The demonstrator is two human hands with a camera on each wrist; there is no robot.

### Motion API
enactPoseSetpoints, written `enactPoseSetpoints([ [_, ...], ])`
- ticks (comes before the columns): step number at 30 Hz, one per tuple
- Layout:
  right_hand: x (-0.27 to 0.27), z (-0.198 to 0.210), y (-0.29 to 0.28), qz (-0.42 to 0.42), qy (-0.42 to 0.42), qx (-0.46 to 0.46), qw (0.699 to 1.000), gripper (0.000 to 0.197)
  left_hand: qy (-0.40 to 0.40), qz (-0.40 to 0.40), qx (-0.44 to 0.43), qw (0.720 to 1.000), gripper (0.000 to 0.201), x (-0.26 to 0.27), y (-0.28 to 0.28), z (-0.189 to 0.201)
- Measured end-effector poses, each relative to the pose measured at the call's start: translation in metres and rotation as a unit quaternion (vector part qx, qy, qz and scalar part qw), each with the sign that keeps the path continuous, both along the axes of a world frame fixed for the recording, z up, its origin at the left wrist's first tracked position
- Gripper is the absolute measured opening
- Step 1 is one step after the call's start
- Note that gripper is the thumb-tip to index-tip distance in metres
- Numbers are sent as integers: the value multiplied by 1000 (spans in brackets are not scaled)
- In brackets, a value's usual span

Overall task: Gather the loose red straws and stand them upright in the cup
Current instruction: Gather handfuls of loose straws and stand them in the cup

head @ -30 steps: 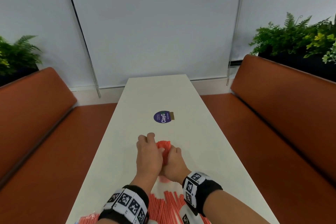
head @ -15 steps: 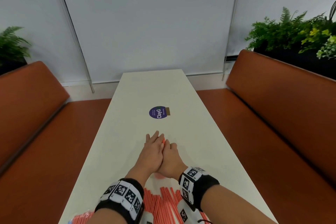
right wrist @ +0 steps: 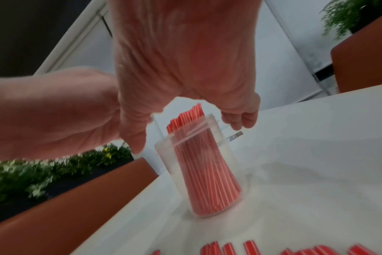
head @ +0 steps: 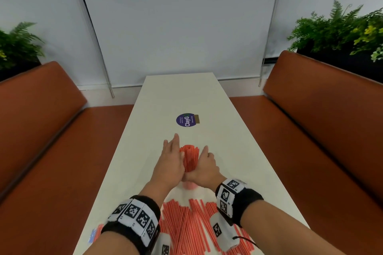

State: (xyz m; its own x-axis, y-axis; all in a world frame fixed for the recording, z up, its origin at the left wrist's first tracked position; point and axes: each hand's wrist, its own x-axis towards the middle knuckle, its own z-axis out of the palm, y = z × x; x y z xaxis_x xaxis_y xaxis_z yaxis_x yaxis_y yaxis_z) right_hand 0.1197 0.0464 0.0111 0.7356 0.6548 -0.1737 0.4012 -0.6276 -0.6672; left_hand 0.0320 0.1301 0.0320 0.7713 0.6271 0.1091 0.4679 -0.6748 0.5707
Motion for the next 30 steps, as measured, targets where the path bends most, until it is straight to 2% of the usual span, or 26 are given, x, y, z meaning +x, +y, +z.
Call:
enactPoseSetpoints([
  [3, -5, 12, -20, -39, 25, -14, 999, 122, -27, 91, 18, 995, 64, -18, -15, 4],
  [5, -11, 15, -35, -59, 13, -56, 997, 99, -14, 130, 42, 991, 63, -30, -24, 2],
  [9, -36, 2, -62, 3, -27, -202, 979, 56, 144, 129, 37, 980, 42, -53, -49, -18],
  [12, -58, -19, -73, -16, -89, -246, 965, 37, 244, 99, 0, 965, 43, -66, -70, -29],
  [15, -75, -35, -75, -26, -157, -283, 946, 34, 294, 72, 24, 953, 49, -74, -88, -39],
  [17, -81, -42, -78, -35, -171, -296, 939, 31, 311, 74, 10, 947, 59, -76, -95, -49],
  [20, -82, -50, -81, -9, -192, -292, 937, 31, 310, 73, 39, 947, 66, -79, -102, -55],
  [22, -83, -53, -81, 11, -197, -287, 937, 32, 312, 55, 75, 945, 60, -79, -104, -58],
  [25, -82, -55, -79, 33, -200, -288, 936, 33, 331, 22, 111, 937, 38, -77, -107, -54],
  [30, -78, -58, -76, 52, -203, -290, 934, 34, 347, 6, 120, 930, 41, -74, -107, -53],
])
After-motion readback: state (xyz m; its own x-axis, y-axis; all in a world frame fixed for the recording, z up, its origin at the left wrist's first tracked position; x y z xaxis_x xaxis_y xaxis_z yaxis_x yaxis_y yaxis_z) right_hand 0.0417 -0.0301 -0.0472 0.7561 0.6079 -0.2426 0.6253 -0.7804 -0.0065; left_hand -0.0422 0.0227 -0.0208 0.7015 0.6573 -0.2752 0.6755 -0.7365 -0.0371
